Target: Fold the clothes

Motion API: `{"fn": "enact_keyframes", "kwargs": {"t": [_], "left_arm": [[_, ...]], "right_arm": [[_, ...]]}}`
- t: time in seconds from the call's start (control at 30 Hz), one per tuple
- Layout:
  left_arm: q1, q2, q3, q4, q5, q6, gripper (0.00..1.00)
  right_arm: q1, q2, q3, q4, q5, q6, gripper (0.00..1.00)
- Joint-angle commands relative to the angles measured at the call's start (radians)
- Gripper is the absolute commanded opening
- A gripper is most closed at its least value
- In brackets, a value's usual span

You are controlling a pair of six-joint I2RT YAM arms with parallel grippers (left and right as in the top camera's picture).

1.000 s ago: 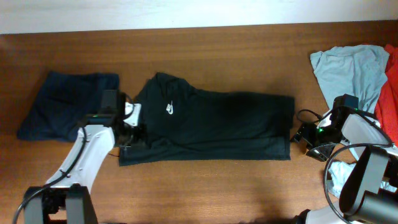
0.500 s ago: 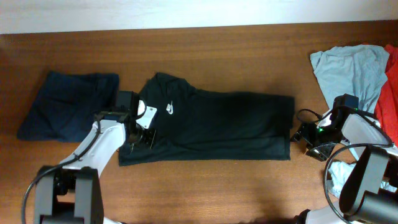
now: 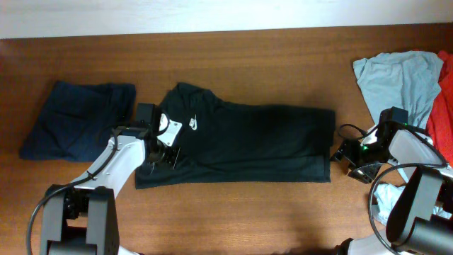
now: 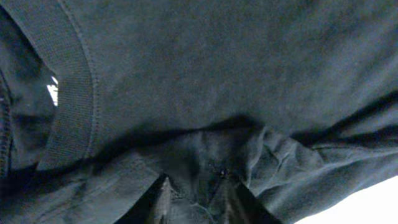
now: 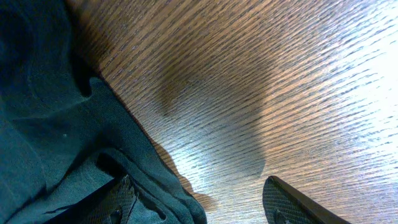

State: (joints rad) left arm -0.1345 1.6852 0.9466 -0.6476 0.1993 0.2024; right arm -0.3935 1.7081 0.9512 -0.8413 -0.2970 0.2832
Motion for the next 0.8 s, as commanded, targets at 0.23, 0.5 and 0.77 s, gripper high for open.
{"fn": "enact_keyframes", "kwargs": {"t": [0.23,0.5,0.77], "left_arm": [[-0.003,0.009,0.045,0.001,0.064,0.004,0.0],[-0.003,0.009,0.238,-0.095,0.064,-0.006,0.0],[-0.003,0.048,0.238,-0.074,0.064,-0.006,0.01]], "right_arm": [[-0.006,-0.019,0.019,-0.001,-0.006,-0.007,0.72],[-0.006,-0.019,0.019,0.0,-0.006,-0.007,0.72],[-0.006,-0.019,0.019,0.0,-0.006,-0.007,0.71]]}}
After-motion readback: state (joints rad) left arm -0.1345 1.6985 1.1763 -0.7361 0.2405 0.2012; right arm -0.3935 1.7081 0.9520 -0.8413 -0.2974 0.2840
